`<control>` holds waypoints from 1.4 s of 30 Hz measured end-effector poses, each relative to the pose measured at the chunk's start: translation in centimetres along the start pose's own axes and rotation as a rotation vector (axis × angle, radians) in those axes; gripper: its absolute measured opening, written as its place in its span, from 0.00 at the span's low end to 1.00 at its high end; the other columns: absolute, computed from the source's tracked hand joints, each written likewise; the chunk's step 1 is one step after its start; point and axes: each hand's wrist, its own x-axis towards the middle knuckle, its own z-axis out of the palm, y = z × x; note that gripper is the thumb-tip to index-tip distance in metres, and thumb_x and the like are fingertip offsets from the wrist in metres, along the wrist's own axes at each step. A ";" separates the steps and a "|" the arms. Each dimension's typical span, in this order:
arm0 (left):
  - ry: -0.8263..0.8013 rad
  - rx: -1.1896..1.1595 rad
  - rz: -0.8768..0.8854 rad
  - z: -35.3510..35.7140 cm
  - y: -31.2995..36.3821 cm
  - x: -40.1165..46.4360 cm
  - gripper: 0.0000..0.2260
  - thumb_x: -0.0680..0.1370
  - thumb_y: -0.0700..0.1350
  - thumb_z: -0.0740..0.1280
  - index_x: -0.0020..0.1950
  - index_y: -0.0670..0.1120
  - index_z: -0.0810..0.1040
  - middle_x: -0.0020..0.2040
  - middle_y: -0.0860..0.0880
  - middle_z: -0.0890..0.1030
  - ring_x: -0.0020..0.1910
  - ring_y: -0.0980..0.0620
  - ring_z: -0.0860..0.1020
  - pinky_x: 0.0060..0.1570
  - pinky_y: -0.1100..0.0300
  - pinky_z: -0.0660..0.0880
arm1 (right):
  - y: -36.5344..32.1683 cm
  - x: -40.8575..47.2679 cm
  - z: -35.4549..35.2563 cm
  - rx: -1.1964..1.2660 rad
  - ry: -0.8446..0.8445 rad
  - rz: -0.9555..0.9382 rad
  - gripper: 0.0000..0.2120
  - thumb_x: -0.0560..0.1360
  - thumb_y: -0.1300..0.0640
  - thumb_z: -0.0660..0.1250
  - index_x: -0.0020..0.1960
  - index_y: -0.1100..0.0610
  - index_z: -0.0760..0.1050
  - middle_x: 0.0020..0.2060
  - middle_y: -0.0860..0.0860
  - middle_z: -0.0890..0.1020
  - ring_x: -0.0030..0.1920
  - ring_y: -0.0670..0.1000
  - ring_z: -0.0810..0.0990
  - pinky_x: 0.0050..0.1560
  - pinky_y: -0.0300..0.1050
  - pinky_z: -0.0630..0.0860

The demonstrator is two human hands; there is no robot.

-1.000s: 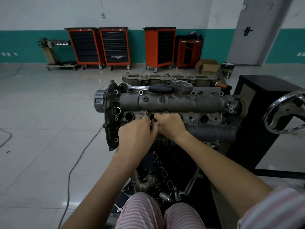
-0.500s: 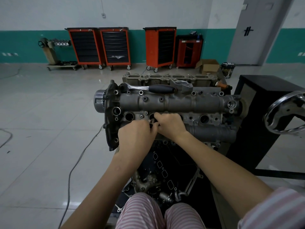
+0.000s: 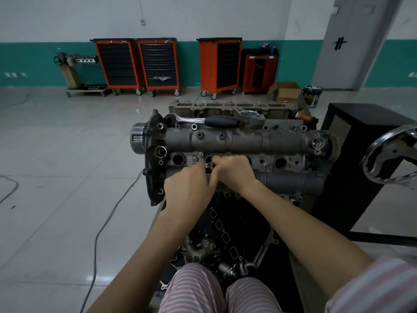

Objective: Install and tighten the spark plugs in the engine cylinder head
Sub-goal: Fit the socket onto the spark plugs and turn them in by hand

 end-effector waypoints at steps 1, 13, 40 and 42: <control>0.023 0.014 -0.001 0.1 0.1 0.0 0.18 0.79 0.62 0.52 0.41 0.49 0.65 0.35 0.51 0.73 0.32 0.51 0.69 0.24 0.60 0.55 | -0.1 0.1 -0.1 0.003 0.001 0.011 0.10 0.65 0.57 0.62 0.28 0.59 0.74 0.18 0.52 0.74 0.16 0.53 0.73 0.18 0.36 0.66; 0.019 -0.048 0.060 -0.4 -0.2 -0.3 0.16 0.77 0.58 0.57 0.54 0.47 0.67 0.47 0.51 0.74 0.38 0.49 0.75 0.26 0.60 0.57 | -0.1 0.1 -0.1 0.021 -0.094 0.043 0.14 0.57 0.59 0.79 0.34 0.61 0.74 0.20 0.53 0.75 0.18 0.54 0.74 0.20 0.37 0.64; 0.067 0.045 0.116 -0.1 -0.4 -0.1 0.09 0.79 0.53 0.57 0.53 0.48 0.69 0.43 0.51 0.73 0.40 0.49 0.77 0.26 0.60 0.56 | -0.3 0.3 -0.2 0.023 -0.060 0.072 0.12 0.60 0.54 0.73 0.31 0.61 0.74 0.20 0.54 0.76 0.19 0.55 0.75 0.21 0.38 0.66; 0.070 0.026 0.120 -0.3 -0.7 0.0 0.10 0.78 0.48 0.58 0.58 0.48 0.69 0.48 0.50 0.75 0.41 0.49 0.77 0.29 0.59 0.61 | -0.2 0.2 0.1 0.009 -0.084 0.076 0.16 0.58 0.53 0.78 0.32 0.61 0.73 0.20 0.54 0.76 0.19 0.55 0.75 0.22 0.37 0.63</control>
